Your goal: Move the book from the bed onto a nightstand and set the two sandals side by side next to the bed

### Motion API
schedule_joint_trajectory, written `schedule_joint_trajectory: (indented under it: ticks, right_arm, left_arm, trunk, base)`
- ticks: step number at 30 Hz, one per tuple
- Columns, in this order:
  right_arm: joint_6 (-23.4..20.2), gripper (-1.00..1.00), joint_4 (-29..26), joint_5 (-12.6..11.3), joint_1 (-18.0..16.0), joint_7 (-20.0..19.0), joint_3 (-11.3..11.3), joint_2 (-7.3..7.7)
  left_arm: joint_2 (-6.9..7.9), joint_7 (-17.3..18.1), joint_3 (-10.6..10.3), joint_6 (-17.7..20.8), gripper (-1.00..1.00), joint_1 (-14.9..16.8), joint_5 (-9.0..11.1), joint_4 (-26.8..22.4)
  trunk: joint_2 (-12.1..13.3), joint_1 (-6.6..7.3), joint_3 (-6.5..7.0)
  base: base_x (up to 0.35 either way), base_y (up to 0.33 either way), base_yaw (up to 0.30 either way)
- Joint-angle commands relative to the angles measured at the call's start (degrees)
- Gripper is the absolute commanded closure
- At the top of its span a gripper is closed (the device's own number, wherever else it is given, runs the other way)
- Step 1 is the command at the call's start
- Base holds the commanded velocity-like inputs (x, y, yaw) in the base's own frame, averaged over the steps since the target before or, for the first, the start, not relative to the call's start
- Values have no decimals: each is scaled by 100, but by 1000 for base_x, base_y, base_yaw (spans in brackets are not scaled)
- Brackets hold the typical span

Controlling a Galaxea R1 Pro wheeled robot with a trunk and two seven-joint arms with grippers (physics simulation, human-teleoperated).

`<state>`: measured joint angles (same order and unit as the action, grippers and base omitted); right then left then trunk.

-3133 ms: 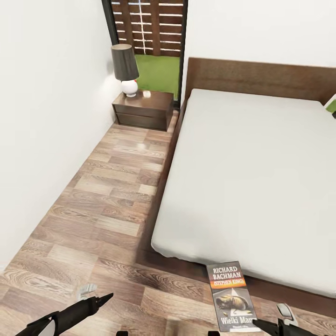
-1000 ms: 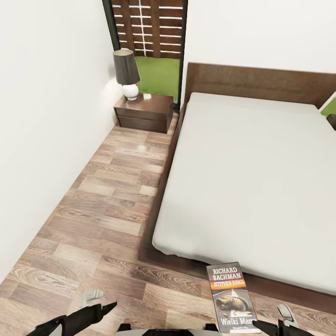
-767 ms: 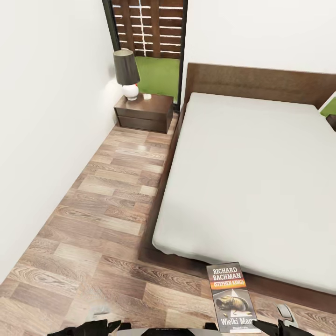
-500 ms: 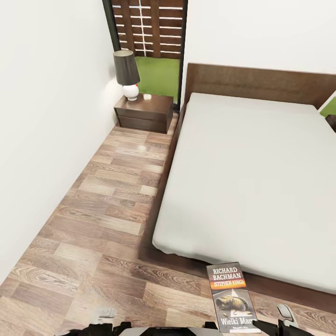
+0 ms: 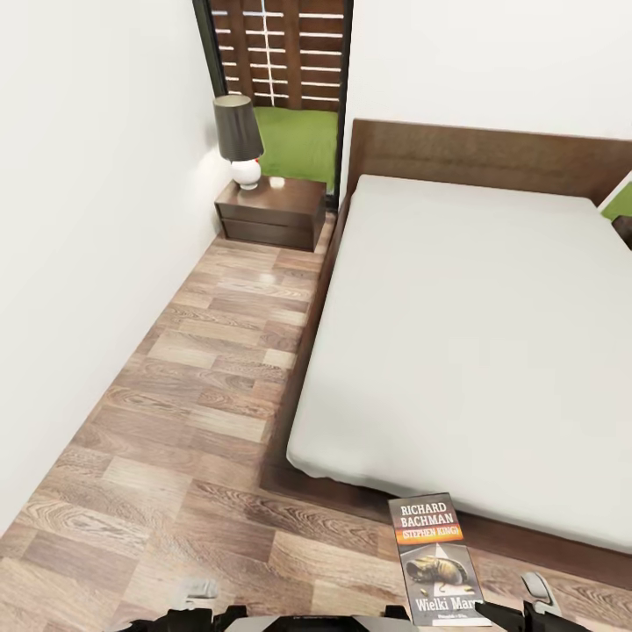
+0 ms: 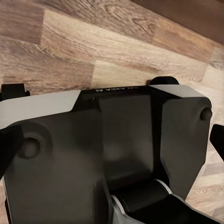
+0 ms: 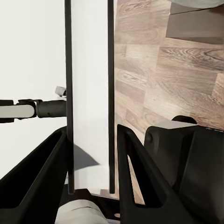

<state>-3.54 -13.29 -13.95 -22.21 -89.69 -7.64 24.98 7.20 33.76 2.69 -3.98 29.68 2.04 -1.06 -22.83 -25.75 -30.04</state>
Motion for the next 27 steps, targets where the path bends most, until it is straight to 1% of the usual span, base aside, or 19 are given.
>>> schedule_joint_trajectory:
  ticks: [1, 27]
  right_arm:
    - [-40, 100, 2, -20, -2, -22, 8, 0]
    - [-33, 100, 125, -20, -2, -22, 8, 0]
  left_arm:
    - [1, 25, 21, -5, -100, 5, 15, 9]
    - [-4, 34, 21, -16, -100, 2, 28, 17]
  trunk:
    - [-9, -3, -1]
    - [-9, -3, 231]
  base:
    - [0, 0, 0]
    - [0, 0, 0]
